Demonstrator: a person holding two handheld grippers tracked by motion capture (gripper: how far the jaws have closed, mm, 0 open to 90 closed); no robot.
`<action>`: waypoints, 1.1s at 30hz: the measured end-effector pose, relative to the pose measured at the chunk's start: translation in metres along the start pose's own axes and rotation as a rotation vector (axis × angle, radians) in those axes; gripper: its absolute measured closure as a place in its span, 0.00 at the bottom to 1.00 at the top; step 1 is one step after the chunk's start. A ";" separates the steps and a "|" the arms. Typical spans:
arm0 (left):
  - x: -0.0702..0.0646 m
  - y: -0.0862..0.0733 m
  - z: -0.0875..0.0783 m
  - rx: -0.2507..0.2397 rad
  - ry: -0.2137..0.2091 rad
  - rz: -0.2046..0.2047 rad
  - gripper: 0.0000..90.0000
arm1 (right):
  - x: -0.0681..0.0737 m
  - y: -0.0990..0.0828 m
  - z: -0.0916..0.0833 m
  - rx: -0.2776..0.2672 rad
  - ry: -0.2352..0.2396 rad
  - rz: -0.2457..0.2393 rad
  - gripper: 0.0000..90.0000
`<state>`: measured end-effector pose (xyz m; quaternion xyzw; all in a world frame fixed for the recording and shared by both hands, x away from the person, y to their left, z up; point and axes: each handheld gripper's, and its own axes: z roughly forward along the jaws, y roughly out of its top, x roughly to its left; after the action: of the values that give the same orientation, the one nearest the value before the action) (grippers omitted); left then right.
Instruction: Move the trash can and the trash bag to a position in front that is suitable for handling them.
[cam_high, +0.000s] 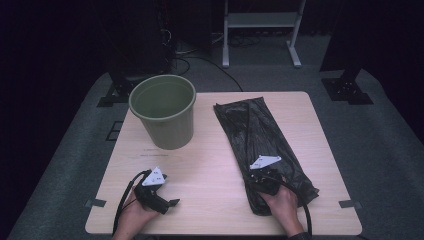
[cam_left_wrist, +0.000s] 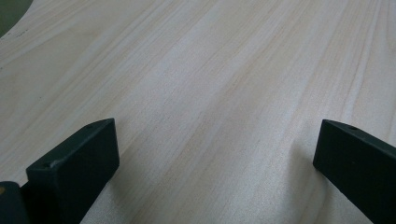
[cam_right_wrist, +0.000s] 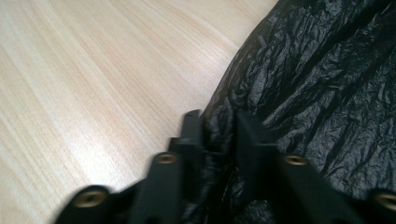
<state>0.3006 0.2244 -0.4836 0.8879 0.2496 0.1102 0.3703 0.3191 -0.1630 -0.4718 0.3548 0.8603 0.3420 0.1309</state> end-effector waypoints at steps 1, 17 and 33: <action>0.000 0.000 0.000 0.000 0.000 0.000 0.00 | 0.000 0.000 0.000 0.000 0.004 0.000 0.94; 0.000 0.000 0.000 0.000 0.000 0.000 0.00 | -0.017 -0.021 -0.032 0.019 0.005 -0.022 0.99; 0.000 0.000 0.000 0.000 0.000 0.000 0.00 | -0.042 -0.049 -0.083 -0.112 -0.019 0.085 0.37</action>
<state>0.3005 0.2245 -0.4836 0.8879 0.2497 0.1104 0.3702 0.2852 -0.2590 -0.4453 0.3862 0.8227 0.3915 0.1440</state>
